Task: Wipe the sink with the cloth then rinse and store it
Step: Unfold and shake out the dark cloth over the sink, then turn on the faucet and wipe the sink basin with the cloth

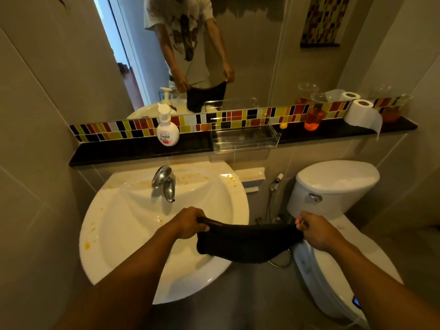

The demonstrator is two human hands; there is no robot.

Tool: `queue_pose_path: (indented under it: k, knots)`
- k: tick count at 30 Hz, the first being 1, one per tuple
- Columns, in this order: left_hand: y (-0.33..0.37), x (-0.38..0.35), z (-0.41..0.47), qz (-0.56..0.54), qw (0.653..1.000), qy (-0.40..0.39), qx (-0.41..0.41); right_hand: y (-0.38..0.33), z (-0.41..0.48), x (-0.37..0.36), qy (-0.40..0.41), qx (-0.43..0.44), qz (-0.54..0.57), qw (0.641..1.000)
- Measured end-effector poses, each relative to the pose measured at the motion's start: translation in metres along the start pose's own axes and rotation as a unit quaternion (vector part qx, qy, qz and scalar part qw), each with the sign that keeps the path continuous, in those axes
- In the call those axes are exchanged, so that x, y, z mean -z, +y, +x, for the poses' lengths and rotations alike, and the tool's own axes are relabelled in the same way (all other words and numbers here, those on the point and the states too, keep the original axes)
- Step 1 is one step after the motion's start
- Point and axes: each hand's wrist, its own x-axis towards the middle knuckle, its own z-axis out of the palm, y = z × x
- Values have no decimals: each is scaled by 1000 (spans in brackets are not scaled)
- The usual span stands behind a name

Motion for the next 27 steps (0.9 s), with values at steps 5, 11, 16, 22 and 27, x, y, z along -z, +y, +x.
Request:
queue_pose_path:
  k: [5, 11, 16, 22, 27]
  knots:
    - [-3, 2, 20, -88, 992, 88, 29, -2, 26, -6, 52, -22, -4, 998]
    - [-7, -10, 54, -83, 983, 142, 84, -4, 58, -30, 110, -20, -35, 993]
    - [-10, -41, 69, -36, 981, 143, 123, -8, 72, -58, 135, -54, -11, 989]
    - [-12, -63, 77, 29, 990, 93, 101, -10, 86, -84, 109, -95, 64, 987]
    - [-16, -45, 78, 119, 975, 182, 49, -28, 92, -120, 43, -35, -8, 998]
